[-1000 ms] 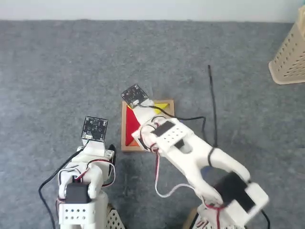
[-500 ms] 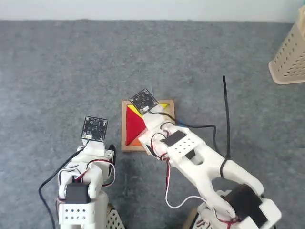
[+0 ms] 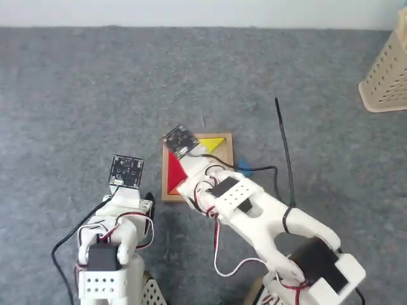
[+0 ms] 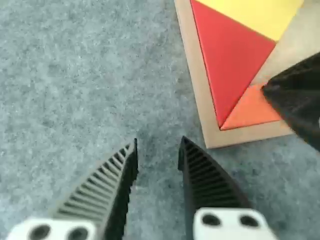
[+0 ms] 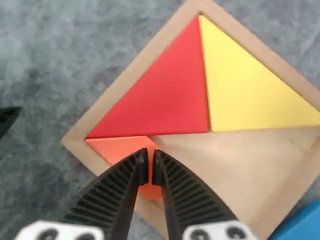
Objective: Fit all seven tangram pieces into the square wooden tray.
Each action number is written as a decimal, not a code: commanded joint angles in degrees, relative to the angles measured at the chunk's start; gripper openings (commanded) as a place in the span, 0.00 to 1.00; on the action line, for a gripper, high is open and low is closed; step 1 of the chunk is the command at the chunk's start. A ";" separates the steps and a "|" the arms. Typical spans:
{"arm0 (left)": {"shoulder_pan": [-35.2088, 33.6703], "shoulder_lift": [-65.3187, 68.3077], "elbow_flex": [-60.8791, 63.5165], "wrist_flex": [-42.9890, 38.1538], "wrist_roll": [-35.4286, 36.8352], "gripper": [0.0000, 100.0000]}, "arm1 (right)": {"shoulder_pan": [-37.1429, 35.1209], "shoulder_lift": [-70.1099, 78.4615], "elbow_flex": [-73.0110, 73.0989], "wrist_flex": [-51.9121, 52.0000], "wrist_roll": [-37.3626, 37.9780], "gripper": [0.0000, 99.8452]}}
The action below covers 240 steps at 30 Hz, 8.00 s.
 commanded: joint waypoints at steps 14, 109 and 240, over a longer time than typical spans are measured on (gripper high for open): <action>0.00 -0.88 -0.22 0.26 0.44 0.13 | -2.68 -7.60 -1.05 4.70 3.78 0.04; 0.00 -0.88 -0.22 0.26 0.44 0.13 | 26.07 3.21 -33.93 38.99 -2.02 0.01; 0.00 -0.88 -0.22 0.26 0.44 0.13 | 15.43 -9.89 -2.11 35.12 29.89 0.14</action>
